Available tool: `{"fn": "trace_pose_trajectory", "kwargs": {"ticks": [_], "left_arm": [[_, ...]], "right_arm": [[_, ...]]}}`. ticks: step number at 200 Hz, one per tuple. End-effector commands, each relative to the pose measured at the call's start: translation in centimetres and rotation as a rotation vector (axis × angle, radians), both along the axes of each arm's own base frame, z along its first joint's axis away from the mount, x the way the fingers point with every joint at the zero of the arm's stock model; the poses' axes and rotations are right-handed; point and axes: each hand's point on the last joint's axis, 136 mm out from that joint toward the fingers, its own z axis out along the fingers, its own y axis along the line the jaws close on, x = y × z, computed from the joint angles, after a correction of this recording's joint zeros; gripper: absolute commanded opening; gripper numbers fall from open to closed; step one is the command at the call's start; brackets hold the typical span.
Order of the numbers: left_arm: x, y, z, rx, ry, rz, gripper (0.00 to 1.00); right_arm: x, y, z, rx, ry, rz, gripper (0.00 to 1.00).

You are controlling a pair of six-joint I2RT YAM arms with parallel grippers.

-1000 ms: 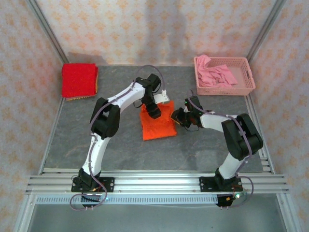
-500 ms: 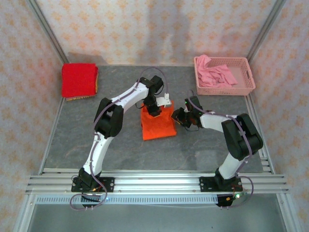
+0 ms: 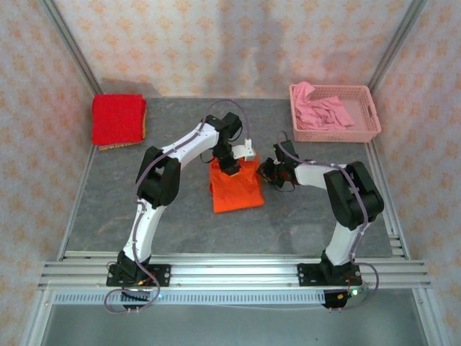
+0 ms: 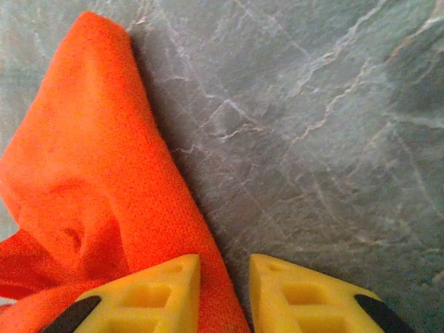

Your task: Fold and stack the t-shirts

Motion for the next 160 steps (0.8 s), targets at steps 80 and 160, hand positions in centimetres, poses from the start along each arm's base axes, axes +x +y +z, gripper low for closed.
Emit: {"fn": "trace_pose_trajectory", "kwargs": {"ticks": [80,160], "left_arm": [[0.2,-0.7,2.2,-0.041,-0.046,-0.010,0.00],[1.4,-0.7,3.8,-0.026,-0.092,-0.027,0.00]], "right_arm": [[-1.4,2.2,-0.2,0.084,0.001,0.122,0.15],[-3.0,1.0,-3.4,0.002,0.096,0.134,0.00]]}}
